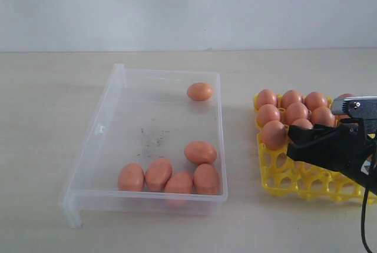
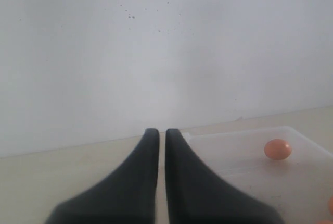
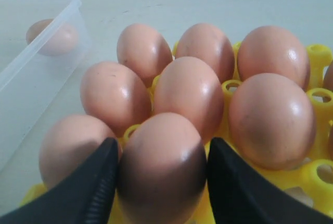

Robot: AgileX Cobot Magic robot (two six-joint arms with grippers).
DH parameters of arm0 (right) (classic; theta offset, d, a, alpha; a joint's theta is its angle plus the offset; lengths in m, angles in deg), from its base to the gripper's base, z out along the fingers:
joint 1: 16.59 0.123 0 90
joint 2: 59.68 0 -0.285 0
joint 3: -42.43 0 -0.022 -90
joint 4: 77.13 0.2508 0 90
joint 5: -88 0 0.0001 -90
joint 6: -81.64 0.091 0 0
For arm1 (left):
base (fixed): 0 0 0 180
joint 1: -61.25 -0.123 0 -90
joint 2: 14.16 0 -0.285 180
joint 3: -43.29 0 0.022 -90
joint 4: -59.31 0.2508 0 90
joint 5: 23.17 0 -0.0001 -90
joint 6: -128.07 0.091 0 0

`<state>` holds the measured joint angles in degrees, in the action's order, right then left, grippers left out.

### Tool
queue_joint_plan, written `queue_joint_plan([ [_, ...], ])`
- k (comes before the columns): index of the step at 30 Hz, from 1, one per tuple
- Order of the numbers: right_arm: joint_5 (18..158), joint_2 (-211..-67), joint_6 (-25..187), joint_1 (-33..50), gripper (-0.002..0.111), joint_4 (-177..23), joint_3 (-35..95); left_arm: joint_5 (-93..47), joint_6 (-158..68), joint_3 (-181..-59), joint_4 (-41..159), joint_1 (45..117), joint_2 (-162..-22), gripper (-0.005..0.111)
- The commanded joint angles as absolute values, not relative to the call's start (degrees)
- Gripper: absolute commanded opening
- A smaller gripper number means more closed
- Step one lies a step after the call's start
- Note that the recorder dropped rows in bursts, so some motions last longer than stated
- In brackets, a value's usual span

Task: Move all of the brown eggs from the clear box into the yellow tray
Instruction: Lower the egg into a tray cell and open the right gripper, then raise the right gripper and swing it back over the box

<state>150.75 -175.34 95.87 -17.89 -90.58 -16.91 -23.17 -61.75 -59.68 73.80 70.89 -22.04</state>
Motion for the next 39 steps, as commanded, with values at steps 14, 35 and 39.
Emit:
queue_joint_plan([
  [14,149.36,-174.32,97.99,-18.33,0.061,-90.36,-16.8,-23.17,-61.67,-59.49,73.71,71.21,-21.94,0.004],
  [35,146.62,-156.94,101.86,-18.33,0.061,-95.16,-16.92,-23.17,-61.67,-59.49,73.71,71.21,-21.94,0.004],
  [39,146.54,-153.38,105.55,-18.19,0.054,-102.35,-16.92,-23.17,-61.67,-59.49,73.71,71.21,-21.94,0.004],
])
